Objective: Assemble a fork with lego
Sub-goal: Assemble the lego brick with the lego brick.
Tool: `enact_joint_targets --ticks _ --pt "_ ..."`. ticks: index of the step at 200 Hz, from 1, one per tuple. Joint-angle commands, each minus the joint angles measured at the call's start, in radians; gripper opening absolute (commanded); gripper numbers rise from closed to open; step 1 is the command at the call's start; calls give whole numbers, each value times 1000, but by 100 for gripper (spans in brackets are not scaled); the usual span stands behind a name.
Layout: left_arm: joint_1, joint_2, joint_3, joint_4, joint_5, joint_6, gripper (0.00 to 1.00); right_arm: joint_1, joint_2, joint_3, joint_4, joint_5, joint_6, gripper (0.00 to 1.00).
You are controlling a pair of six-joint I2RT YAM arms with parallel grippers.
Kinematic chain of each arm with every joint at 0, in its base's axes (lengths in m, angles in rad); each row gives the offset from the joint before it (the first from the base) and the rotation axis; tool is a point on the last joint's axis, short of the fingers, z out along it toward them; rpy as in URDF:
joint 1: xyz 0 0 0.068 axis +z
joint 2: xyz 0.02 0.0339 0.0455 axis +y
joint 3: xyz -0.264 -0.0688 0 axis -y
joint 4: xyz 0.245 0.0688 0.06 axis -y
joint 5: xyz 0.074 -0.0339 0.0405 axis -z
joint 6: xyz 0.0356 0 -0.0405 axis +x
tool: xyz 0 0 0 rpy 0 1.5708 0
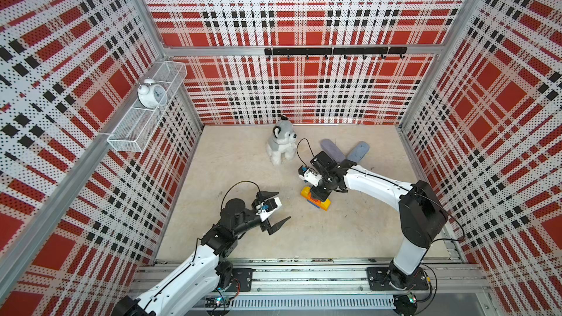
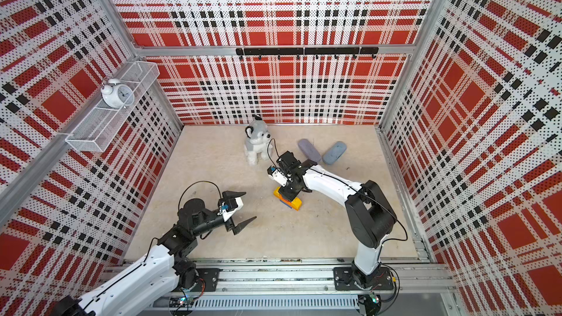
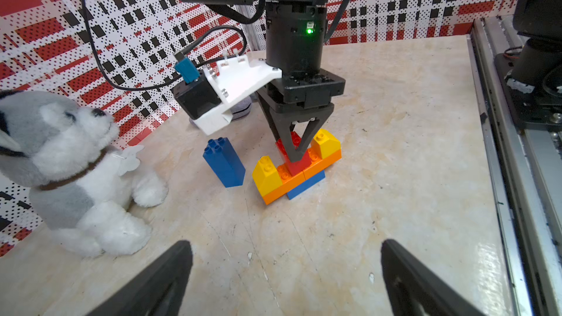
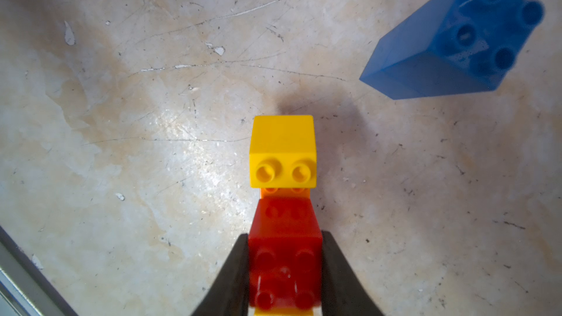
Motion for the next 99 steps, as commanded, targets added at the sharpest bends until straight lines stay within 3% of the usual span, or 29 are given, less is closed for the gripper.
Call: enact_joint_targets --ticks 1,55,99 --pt "-6 -1 24 -16 -13 15 98 17 35 -24 -60 42 1 29" --pt "-6 -2 27 -18 -28 23 98 62 40 -68 -58 99 102 29" --pt "-5 -8 27 -21 -29 29 98 63 86 -94 -61 69 113 29"
